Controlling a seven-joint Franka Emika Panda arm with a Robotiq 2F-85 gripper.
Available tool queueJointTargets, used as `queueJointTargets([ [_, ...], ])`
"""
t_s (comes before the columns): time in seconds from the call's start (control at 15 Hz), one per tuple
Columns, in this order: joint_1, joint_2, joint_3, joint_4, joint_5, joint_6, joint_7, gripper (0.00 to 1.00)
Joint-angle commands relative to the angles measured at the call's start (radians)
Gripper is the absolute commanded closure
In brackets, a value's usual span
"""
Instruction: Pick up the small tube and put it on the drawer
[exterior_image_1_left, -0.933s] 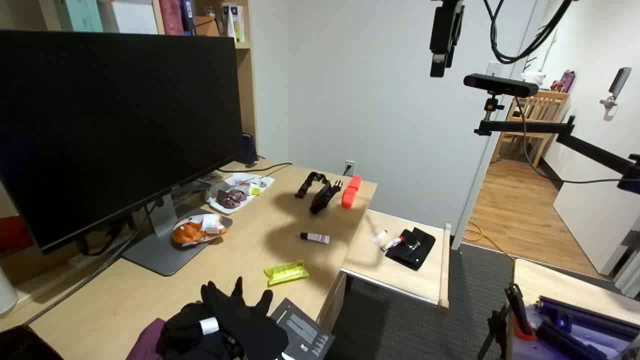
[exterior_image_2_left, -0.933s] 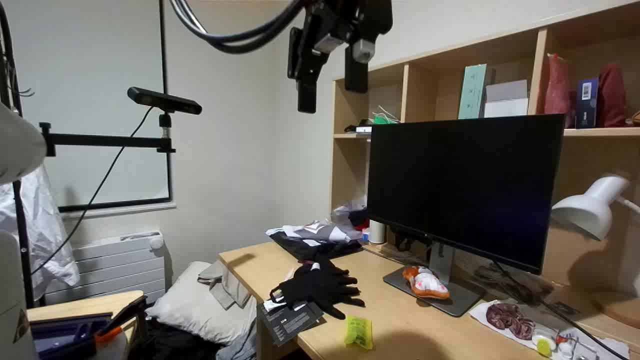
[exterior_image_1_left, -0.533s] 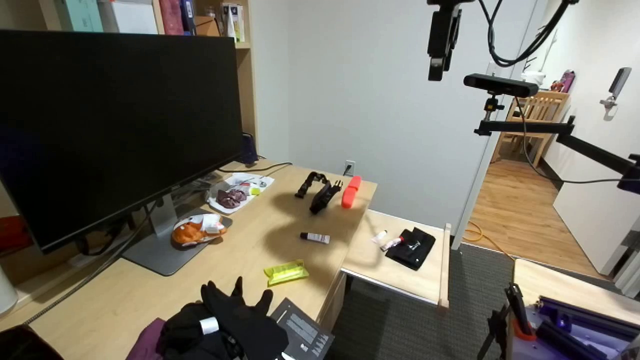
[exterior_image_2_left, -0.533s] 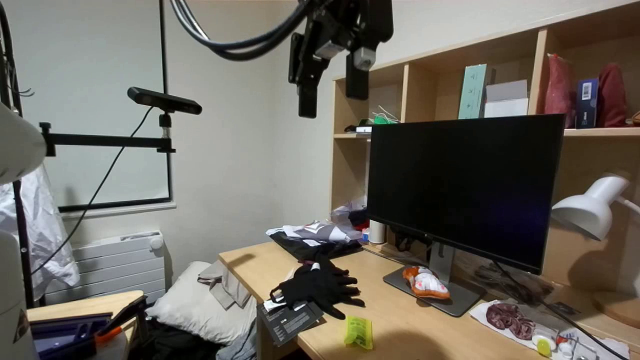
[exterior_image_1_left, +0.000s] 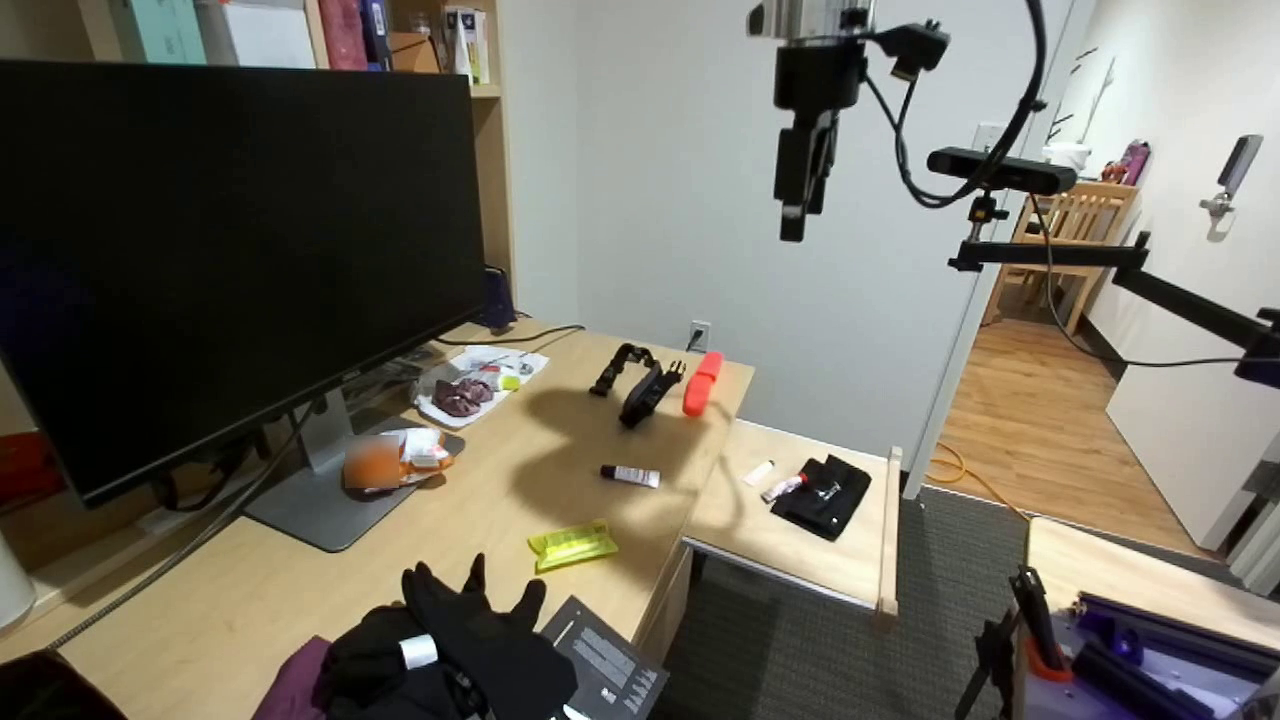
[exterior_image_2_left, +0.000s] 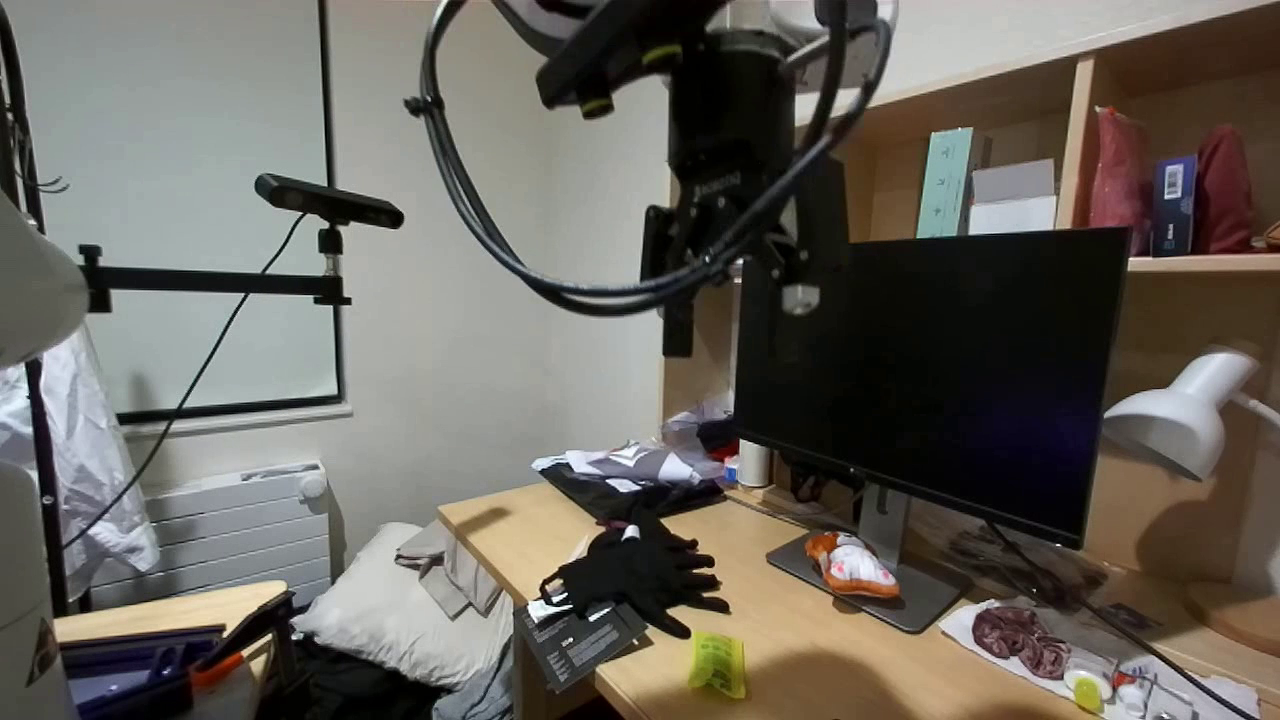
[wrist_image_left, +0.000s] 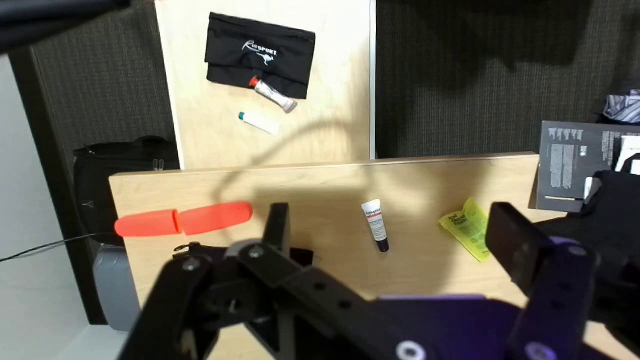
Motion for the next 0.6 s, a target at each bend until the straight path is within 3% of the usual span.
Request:
queueJointTargets([
  [0.0, -0.001, 0.113, 0.008, -0.006, 0.036, 0.115, -0.053, 0.0],
  [0.4, -0.027, 0.234, 0.014, -0.082, 0.097, 0.366, -0.158, 0.0],
  [0.47, -0.026, 0.21, 0.026, -0.061, 0.063, 0.294, -0.099, 0.0],
  [0.53, -0.028, 0.224, 0.027, -0.068, 0.064, 0.308, -0.102, 0.0],
])
